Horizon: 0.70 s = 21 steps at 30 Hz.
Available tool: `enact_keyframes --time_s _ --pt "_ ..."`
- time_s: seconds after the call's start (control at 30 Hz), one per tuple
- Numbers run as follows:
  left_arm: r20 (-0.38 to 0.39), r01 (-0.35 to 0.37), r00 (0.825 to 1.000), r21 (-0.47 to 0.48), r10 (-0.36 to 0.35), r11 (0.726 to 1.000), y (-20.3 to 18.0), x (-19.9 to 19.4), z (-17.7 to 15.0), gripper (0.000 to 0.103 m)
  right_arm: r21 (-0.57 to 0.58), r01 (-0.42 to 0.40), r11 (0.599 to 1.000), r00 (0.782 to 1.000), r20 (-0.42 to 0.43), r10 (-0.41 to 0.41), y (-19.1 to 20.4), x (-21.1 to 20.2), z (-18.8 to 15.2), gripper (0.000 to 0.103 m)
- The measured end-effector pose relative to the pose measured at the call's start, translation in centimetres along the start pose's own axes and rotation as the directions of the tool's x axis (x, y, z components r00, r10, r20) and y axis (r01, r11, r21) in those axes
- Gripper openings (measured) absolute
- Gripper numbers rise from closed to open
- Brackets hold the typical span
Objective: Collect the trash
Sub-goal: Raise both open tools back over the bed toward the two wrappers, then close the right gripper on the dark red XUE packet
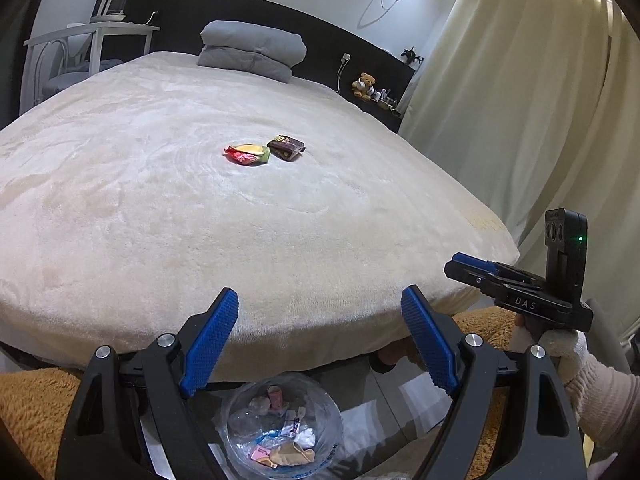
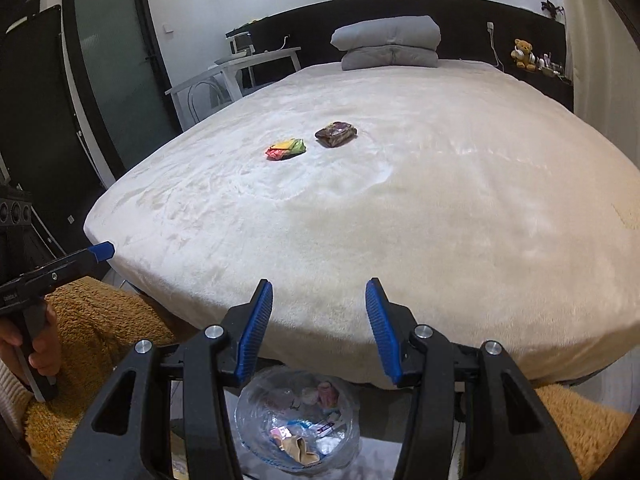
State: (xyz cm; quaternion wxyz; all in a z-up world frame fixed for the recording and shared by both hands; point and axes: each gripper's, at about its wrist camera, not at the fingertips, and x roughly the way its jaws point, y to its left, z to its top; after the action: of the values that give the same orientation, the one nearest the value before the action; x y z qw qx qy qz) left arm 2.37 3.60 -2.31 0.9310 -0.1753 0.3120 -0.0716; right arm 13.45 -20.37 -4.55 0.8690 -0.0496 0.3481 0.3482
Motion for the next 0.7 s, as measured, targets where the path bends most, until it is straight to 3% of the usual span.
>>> enact_keyframes --time_s 0.3,0.7 --pt "-0.002 0.017 1.0 0.039 -0.017 0.999 0.0 1.5 3.4 0.082 0.021 0.001 1.0 0.999 -0.036 0.0 -2.0 4.7 4.8 0.049" --pt "-0.014 -0.037 0.999 0.069 0.039 0.997 3.8 4.4 9.3 0.082 -0.044 -0.012 0.999 0.997 -0.078 0.009 -0.8 12.4 10.4 0.049"
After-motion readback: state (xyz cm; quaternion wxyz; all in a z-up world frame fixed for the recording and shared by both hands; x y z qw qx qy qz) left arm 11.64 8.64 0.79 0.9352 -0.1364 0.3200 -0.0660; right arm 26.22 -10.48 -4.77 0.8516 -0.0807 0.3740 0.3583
